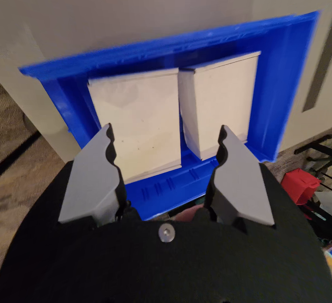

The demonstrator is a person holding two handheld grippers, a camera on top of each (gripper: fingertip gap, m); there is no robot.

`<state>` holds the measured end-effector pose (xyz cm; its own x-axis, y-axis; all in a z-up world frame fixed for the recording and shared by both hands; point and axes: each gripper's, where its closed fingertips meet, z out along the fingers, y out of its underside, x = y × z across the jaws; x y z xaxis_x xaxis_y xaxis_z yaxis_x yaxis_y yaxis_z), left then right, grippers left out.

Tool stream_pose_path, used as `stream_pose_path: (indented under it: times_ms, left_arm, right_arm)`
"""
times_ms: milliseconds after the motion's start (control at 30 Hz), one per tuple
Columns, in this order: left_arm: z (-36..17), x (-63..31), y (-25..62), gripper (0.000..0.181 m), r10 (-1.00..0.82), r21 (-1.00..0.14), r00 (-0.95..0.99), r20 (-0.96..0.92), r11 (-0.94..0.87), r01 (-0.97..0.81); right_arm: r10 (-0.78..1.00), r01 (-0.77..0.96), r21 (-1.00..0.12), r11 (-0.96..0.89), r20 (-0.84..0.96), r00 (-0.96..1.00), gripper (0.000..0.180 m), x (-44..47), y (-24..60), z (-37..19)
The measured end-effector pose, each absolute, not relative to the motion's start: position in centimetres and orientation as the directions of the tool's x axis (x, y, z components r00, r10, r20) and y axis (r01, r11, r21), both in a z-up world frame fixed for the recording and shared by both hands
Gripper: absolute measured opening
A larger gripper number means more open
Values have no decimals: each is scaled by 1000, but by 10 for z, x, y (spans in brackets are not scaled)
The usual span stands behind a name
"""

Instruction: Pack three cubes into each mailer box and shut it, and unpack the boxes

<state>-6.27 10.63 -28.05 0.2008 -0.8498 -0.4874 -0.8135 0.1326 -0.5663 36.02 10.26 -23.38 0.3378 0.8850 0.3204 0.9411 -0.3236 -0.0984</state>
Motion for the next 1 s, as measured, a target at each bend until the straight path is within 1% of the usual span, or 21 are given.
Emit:
stream_pose_path:
  times_ms: [33,67,133,200,267,367,400,500,633,733,800,900,1000]
  left_arm:
    - [-271,-64,111,53,-841,-599,240,-484,118,-792]
    - [-262,-65,114,54,-837,-635,279,-470,101,-766]
    - [-248,-65,121,56,-835,-700,350,-424,57,-712]
    - [-241,-63,124,59,-834,-733,380,-399,41,-679]
    - [-240,-60,127,60,-826,-728,381,-415,50,-684]
    - [-244,-54,130,64,-813,-694,362,-456,70,-717]
    - [-246,-52,131,66,-813,-688,359,-458,68,-723]
    - [-249,-49,137,68,-810,-681,364,-459,57,-730]
    - [-258,-54,150,67,-795,-672,402,-453,8,-741]
    - [-271,-53,158,67,-802,-669,425,-420,-43,-742]
    - [-281,-51,160,69,-809,-651,418,-413,-59,-757]
    - [-292,-44,164,72,-820,-656,433,-374,-96,-749]
    - [-302,-41,169,75,-820,-650,448,-356,-128,-749]
  right_arm:
    - [866,933,-140,-331,347,360,106,351,105,-225]
    - [854,927,-182,-328,363,373,102,339,105,-217]
    - [823,909,-284,-306,400,403,97,306,108,-198]
    - [804,873,-402,-276,402,439,96,261,110,-182]
    - [806,846,-481,-231,392,443,97,213,108,-175]
    - [797,808,-556,-192,392,459,97,150,112,-180]
    - [811,801,-569,-187,371,453,99,131,111,-188]
    - [815,815,-554,-168,387,431,109,98,114,-214]
    - [820,750,-628,-206,307,482,113,67,119,-236]
    - [817,719,-644,-261,249,520,119,56,132,-260]
    - [821,705,-642,-301,202,534,124,51,138,-279]
    - [816,712,-625,-320,200,542,132,51,147,-298]
    - [821,711,-617,-338,176,543,136,52,148,-312]
